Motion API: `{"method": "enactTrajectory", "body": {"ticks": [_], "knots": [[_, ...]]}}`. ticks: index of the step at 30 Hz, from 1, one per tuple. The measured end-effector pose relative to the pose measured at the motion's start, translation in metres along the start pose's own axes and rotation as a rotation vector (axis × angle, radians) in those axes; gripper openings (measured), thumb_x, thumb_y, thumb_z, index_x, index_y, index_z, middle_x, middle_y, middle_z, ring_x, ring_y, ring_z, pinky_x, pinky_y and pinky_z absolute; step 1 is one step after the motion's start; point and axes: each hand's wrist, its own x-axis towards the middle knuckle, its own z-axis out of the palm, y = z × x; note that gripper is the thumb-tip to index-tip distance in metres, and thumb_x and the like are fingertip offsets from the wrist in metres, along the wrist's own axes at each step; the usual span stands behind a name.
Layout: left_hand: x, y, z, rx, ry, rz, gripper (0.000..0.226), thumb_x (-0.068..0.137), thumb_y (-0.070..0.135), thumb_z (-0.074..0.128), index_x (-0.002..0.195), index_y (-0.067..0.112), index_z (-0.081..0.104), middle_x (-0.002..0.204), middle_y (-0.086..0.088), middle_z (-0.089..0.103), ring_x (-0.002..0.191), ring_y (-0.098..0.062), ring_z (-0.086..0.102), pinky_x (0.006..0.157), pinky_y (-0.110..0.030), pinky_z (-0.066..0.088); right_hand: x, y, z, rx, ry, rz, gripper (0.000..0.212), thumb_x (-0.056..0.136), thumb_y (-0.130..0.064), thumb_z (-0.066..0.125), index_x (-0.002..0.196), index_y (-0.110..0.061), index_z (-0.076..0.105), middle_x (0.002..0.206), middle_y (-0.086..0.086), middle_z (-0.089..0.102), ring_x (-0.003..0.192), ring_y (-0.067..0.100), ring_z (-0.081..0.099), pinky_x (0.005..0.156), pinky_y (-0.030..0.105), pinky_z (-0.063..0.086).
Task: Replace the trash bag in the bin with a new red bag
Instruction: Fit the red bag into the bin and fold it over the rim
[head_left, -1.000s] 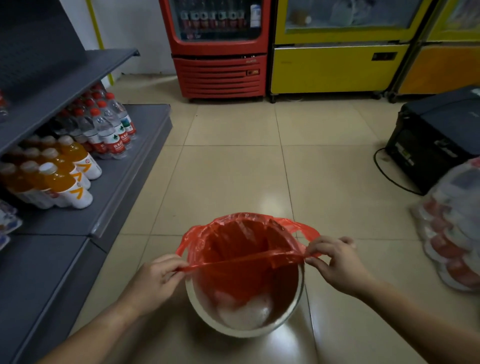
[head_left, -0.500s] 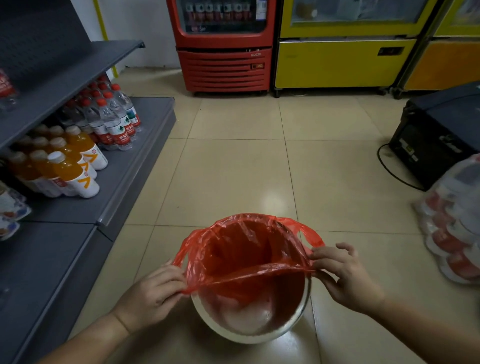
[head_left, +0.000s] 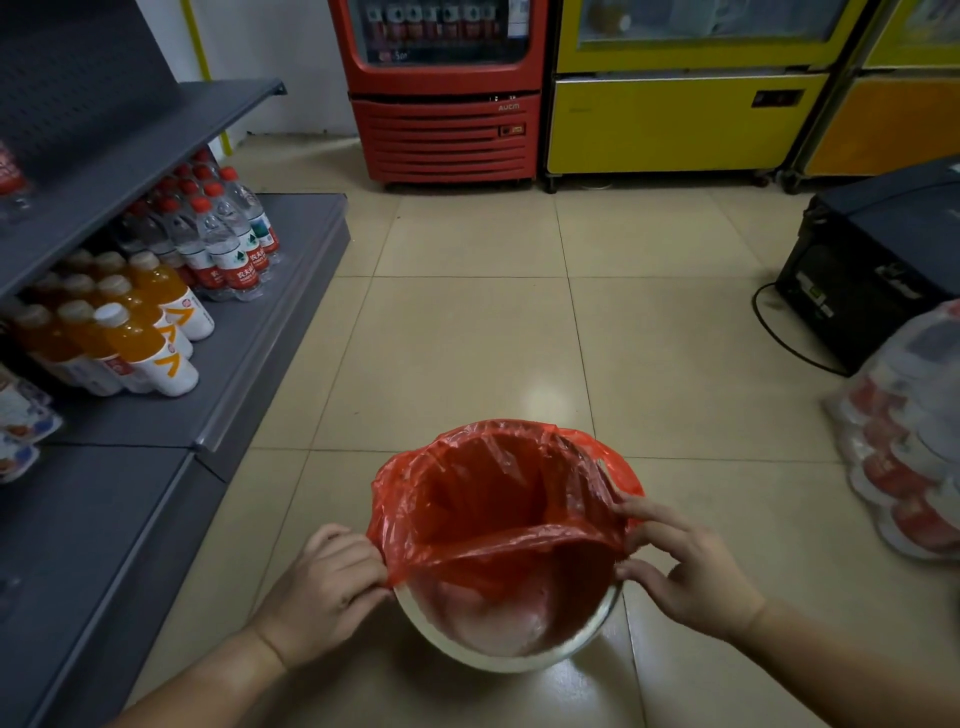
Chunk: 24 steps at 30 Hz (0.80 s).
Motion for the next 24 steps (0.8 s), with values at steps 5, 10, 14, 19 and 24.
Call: {"method": "enactTrajectory", "body": {"ticks": [5,10,14,19,24], "knots": [[0.014,-0.003,-0.003,0.062,-0.011,-0.045,0.008,0.08,0.032,0.068,0.083,0.031,0.061,0.085,0.015,0.061,0.085,-0.006,0.056,0.081,-0.025,0.033,0.019,0.004,0.007,-0.019,0.077,0.06,0.03,0.086,-0.047,0.062,0.09,-0.019,0.071,0.115,-0.008,0.069,0.116,0.007,0.06,0.101,0.024,0.046],[0.028,0.008,-0.012,0.097,0.003,-0.173,0.02,0.07,0.042,0.073,0.079,0.032,0.058,0.087,0.019,0.055,0.088,-0.006,0.054,0.079,-0.036,0.039,0.04,0.004,0.008,-0.078,0.084,0.127,0.032,0.08,-0.029,0.069,0.111,-0.02,0.07,0.115,-0.011,0.064,0.112,0.012,0.059,0.102,0.017,0.039],[0.033,0.025,-0.011,0.092,-0.015,-0.186,0.043,0.065,0.061,0.074,0.091,0.032,0.057,0.094,0.018,0.052,0.092,-0.008,0.054,0.083,-0.038,0.035,0.052,-0.002,0.013,-0.223,0.111,0.164,0.04,0.077,-0.049,0.063,0.111,-0.029,0.069,0.115,-0.008,0.064,0.114,0.013,0.055,0.097,0.041,0.039],[0.043,0.049,0.004,0.067,-0.02,-0.082,0.062,0.062,0.071,0.072,0.109,0.031,0.063,0.111,0.007,0.06,0.109,-0.012,0.051,0.096,-0.037,0.028,0.064,-0.007,0.022,-0.332,0.145,0.147,0.015,0.071,-0.039,0.074,0.085,-0.033,0.072,0.105,-0.01,0.065,0.103,0.01,0.055,0.083,0.038,0.025],[0.052,0.06,0.003,0.046,-0.17,-0.146,0.058,0.062,0.076,0.067,0.108,0.041,0.063,0.15,0.002,0.037,0.137,-0.02,0.038,0.112,-0.054,0.024,0.057,-0.003,0.02,-0.235,0.107,0.0,0.017,0.08,-0.039,0.063,0.081,-0.025,0.073,0.101,-0.008,0.069,0.096,0.011,0.061,0.083,0.028,0.032]]}}
